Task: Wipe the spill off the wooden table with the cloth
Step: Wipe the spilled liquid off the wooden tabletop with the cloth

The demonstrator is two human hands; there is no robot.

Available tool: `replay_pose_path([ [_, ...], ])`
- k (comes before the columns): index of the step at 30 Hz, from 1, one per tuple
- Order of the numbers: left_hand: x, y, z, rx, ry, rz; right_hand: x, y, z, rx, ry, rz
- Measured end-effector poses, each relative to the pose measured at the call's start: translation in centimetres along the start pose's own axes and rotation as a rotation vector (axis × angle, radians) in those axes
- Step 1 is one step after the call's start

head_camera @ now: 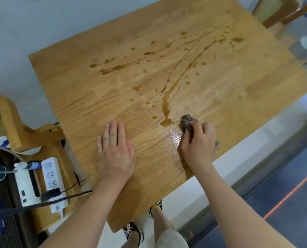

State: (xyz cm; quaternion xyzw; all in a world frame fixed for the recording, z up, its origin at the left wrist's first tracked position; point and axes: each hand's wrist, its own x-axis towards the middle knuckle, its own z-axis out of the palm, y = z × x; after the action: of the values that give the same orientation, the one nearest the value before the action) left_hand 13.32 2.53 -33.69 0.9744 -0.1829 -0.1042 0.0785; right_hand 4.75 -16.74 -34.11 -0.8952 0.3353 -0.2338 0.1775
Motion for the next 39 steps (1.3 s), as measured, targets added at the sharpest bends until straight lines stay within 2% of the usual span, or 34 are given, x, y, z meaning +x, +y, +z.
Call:
replay_pose_path([
  [2, 0.0, 0.0, 0.1, -0.013, 0.014, -0.001, -0.1, -1.3, 0.9, -0.014, 0.058, 0.168],
  [3, 0.0, -0.1, 0.1, -0.02, 0.034, -0.003, -0.7, -2.9, 1.6, -0.005, 0.073, 0.201],
  [4, -0.1, -0.2, 0.1, -0.029, 0.058, 0.0, -1.7, -4.7, 2.3, 0.009, 0.049, 0.155],
  [7, -0.2, -0.4, 0.1, -0.085, 0.103, 0.02, -4.9, -7.5, 3.0, 0.037, -0.233, -0.334],
  [9, -0.3, -0.4, 0.1, -0.116, 0.112, 0.022, -3.3, -5.2, 2.3, 0.056, -0.316, -0.496],
  [10, -0.3, -0.4, 0.0, -0.124, 0.113, 0.019, -1.9, -3.7, 1.8, 0.052, -0.287, -0.468],
  [13, -0.2, -0.4, 0.2, -0.112, 0.128, 0.012, 2.1, -0.6, 1.3, -0.024, -0.106, -0.192],
  [19, 0.0, -0.4, 0.5, -0.085, 0.15, 0.013, 3.4, -2.5, 2.9, -0.097, -0.066, 0.02],
  [21, -0.3, -0.3, 0.6, -0.079, 0.151, 0.001, 1.0, -4.0, 2.9, -0.037, -0.158, -0.117],
  [23, -0.3, -0.2, 0.3, -0.077, 0.155, -0.002, -1.3, -4.5, 2.1, 0.029, -0.31, -0.415],
  [24, -0.3, -0.2, 0.3, -0.072, 0.152, -0.002, -0.7, -3.6, 1.7, 0.046, -0.344, -0.524],
  [25, -0.2, -0.3, 0.2, -0.066, 0.149, -0.006, 0.6, -2.5, 1.6, 0.037, -0.331, -0.555],
  [26, 0.0, -0.4, 0.3, -0.059, 0.144, -0.008, 2.0, -1.4, 1.5, -0.001, -0.282, -0.485],
  [29, 0.0, -0.3, 0.4, -0.048, 0.144, -0.006, 4.9, -0.1, 1.6, -0.04, -0.104, -0.073],
  [30, 0.0, -0.2, 0.4, -0.051, 0.147, -0.005, 4.0, -1.1, 1.8, -0.028, -0.085, -0.052],
  [32, 0.0, -0.2, 0.3, -0.059, 0.154, -0.005, 0.7, -4.5, 2.5, 0.018, -0.151, -0.17],
  [34, 0.0, -0.3, 0.3, -0.069, 0.164, 0.002, -2.0, -7.0, 3.1, 0.082, -0.274, -0.369],
  [36, 0.1, -0.5, 0.3, -0.095, 0.176, 0.014, -1.3, -7.2, 3.4, 0.1, -0.365, -0.529],
  [38, 0.0, -0.6, 0.3, -0.125, 0.188, 0.014, 1.4, -5.6, 3.3, 0.059, -0.352, -0.539],
  [39, -0.1, -0.5, 0.3, -0.137, 0.19, 0.013, 3.0, -4.3, 3.2, 0.026, -0.303, -0.444],
])
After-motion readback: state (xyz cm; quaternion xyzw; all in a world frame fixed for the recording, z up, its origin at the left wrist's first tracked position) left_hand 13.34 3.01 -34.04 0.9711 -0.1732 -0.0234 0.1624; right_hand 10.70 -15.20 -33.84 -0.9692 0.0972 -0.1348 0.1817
